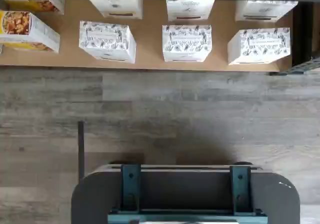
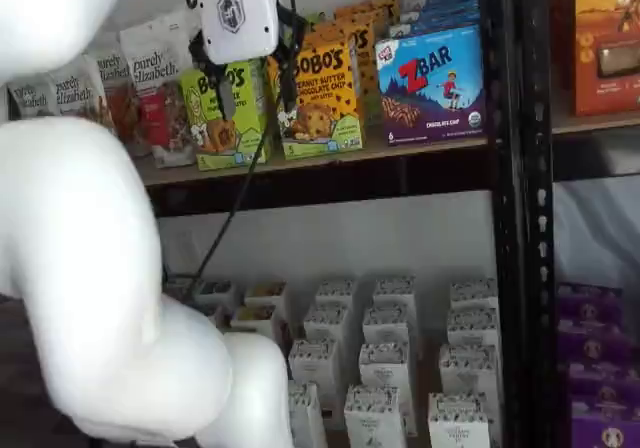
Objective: Pick up the orange box on the top shelf, the fifth box from the left
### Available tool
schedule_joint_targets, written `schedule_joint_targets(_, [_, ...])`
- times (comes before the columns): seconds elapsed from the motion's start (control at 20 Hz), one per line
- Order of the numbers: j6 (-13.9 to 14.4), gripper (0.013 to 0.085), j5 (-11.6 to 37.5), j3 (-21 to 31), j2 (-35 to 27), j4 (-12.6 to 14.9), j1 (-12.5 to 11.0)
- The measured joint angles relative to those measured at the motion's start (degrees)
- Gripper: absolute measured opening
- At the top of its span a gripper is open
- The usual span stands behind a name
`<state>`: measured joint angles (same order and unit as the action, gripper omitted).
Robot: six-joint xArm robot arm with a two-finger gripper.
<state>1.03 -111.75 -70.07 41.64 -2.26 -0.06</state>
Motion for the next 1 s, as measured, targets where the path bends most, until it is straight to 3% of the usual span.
schedule_joint_targets(0.15, [-0.49,0.0850,-6.33,-3.37,-3.63,-3.03,-2.17])
schedule_joint_targets(0.3, [-0.49,0.0850,-6.92,-3.72,-3.83,-3.60,-2.32])
schedule_joint_targets(0.5, [-0.37,0.0850,-5.57,-3.31,-3.27,-3.42,-2.00])
schedule_joint_targets(0.85, [1.44,0.0850,-0.31,-1.83,-2.24,0.90,1.85])
schedule_joint_targets(1.0, [1.99,0.0850,2.71,-1.21,-2.20,1.05,2.40])
